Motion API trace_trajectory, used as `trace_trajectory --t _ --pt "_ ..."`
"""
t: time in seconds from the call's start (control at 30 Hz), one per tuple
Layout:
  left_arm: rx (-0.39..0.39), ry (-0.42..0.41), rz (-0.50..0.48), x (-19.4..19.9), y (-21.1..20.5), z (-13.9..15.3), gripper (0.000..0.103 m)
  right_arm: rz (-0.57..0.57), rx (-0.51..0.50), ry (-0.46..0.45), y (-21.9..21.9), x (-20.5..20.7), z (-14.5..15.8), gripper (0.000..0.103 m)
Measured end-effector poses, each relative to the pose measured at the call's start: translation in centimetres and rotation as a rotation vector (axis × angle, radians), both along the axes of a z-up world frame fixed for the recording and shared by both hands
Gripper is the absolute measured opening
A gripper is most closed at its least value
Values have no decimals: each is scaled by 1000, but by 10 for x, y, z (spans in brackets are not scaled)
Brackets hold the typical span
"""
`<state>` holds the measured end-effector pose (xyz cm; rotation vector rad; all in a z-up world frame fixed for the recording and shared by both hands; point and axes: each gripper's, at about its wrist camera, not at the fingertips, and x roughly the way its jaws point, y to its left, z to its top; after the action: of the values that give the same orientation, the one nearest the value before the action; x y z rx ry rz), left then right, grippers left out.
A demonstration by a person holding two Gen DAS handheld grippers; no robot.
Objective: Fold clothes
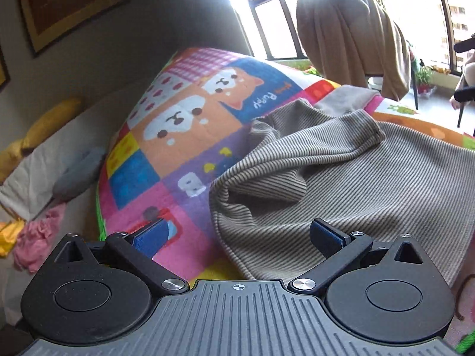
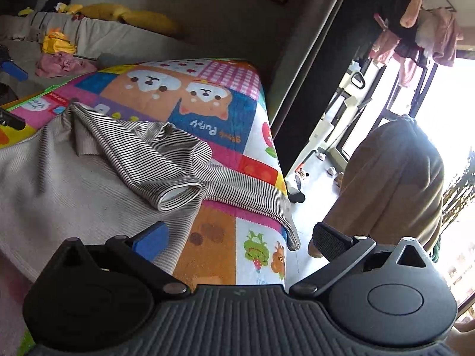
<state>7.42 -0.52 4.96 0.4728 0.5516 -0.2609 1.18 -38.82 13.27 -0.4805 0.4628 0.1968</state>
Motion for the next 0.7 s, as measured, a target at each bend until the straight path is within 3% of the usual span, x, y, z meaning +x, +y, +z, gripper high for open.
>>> trace_trajectory --t 0.23,0.33,0.43,0.53,0.63,0.7 --pt "193 -23 -112 79 -58 -25 103 33 -70 5 45 68 -26 103" --pt "295 -72 -94 114 -72 -39 103 74 -81 17 61 82 -30 103" --pt "338 -166 51 145 -48 -29 103 114 -122 6 76 89 -34 103" --pt "324 -229 328 168 11 -6 103 140 -133 -3 86 100 -36 103" --pt "281 -155 507 180 79 -3 103 144 -89 16 98 119 -35 103" --pt "234 -81 547 177 106 -10 103 138 -73 27 110 136 -37 103"
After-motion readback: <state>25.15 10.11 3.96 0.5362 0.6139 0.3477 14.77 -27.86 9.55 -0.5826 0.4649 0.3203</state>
